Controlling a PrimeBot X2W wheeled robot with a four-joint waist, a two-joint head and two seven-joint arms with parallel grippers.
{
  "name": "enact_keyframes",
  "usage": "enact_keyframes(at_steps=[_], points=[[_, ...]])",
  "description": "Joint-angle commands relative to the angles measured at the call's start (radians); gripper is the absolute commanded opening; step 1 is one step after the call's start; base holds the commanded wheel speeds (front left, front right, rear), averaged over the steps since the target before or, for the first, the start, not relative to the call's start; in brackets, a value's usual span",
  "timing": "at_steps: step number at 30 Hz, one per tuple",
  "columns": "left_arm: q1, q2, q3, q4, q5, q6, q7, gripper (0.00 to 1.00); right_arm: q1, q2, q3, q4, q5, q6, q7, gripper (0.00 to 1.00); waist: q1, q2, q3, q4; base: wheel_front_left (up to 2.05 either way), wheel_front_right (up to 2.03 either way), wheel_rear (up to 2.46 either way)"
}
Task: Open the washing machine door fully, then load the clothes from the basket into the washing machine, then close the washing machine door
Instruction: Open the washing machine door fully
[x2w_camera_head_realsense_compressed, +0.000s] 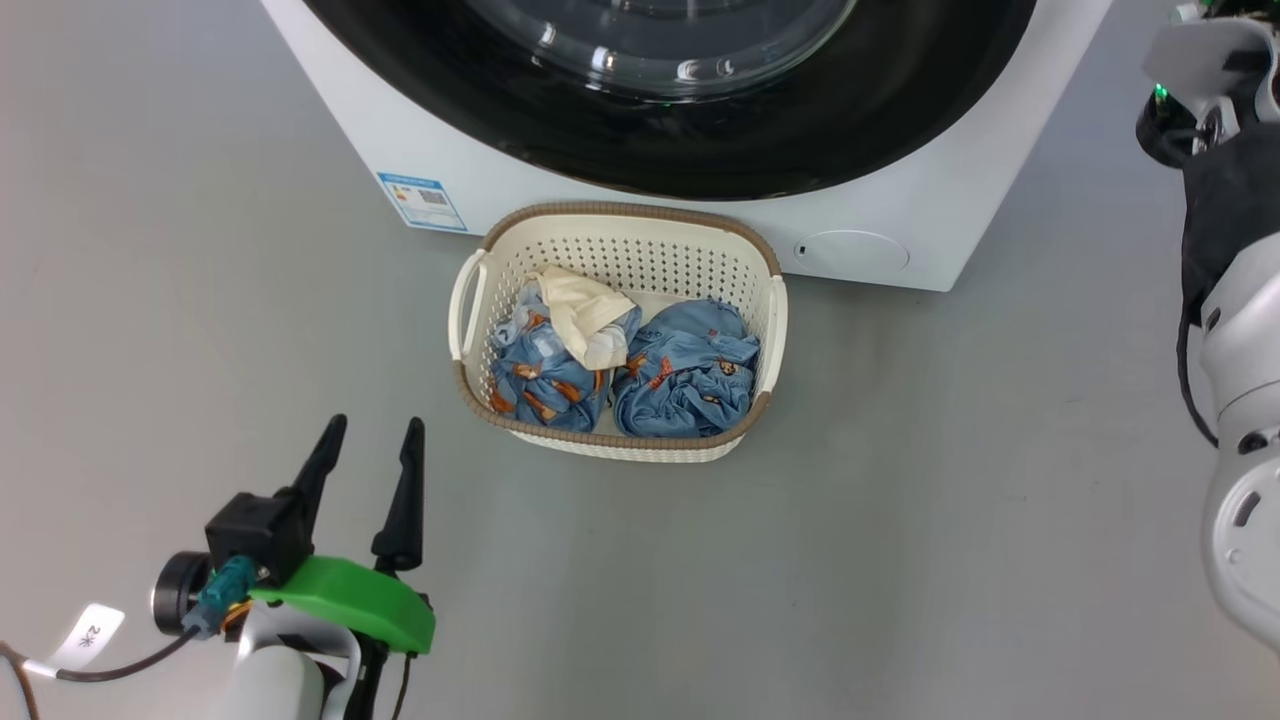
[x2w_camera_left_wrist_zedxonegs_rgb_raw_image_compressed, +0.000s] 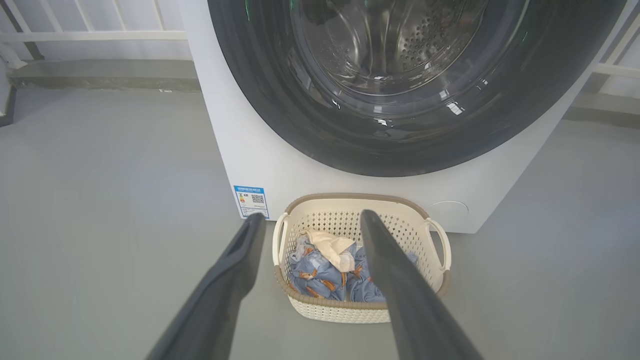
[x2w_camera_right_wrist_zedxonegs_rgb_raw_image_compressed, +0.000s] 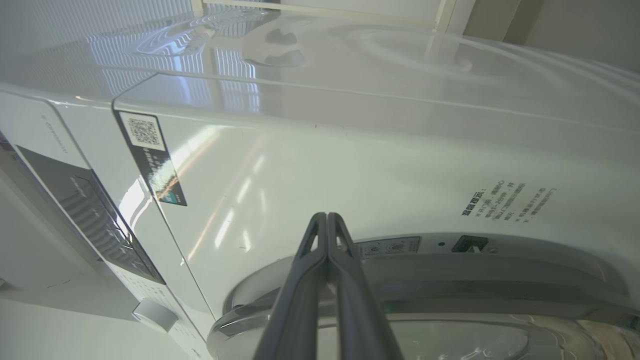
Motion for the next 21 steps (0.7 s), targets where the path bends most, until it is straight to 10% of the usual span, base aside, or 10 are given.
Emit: enact_keyframes(at_steps=[1,21], points=[[-0.032,0.017,0.037,-0.015,0.014,-0.003,-0.006,1.0,-0.057,0.006,0.013,-0.006,-0.016,0.002,0.011,0.0,0.0,0.0,0.005,0.005,0.0,0.0,0.0],[-0.068,-0.007,0.046,-0.008,0.022,-0.028,-0.006,1.0,-0.237,-0.056,0.02,0.206,-0.13,0.002,0.072,0.0,0.0,0.0,0.079,0.025,0.0,0.0,0.0]])
